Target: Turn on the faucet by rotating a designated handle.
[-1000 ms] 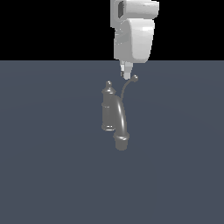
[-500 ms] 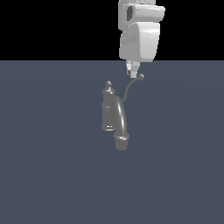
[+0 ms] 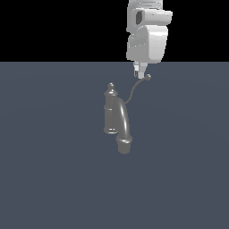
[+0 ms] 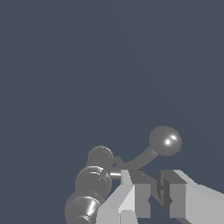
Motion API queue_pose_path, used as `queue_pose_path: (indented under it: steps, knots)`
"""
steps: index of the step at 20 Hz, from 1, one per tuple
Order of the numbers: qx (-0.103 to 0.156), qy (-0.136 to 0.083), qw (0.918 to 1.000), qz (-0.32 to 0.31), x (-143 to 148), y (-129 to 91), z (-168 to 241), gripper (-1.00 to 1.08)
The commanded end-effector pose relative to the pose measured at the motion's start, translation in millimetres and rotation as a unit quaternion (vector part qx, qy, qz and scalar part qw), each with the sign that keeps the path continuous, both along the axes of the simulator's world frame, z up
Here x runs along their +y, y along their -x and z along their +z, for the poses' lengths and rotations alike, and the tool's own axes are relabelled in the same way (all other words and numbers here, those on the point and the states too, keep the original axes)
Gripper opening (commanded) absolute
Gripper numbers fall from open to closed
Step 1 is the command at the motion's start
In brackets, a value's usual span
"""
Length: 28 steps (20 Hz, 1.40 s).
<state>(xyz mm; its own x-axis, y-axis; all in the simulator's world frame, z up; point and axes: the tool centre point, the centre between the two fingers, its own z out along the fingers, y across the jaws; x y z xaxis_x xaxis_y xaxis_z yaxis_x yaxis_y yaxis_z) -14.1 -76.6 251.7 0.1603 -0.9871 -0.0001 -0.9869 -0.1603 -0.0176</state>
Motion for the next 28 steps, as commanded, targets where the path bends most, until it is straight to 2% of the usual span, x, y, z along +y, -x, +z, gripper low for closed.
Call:
queue_pose_path:
  steps: [1,8,9,28]
  knots:
    - [0.006,0.001,0.9999,-0.012,-19,-2,-7,-1.0]
    - [0.008,0.001,0.9999,-0.014,-32,-15,-9,-1.0]
    - [-0.001,-0.003,1.0,0.002,-9,-19,0,-1.0]
    - [0.004,-0.001,1.0,-0.007,-11,-70,-5,-1.0]
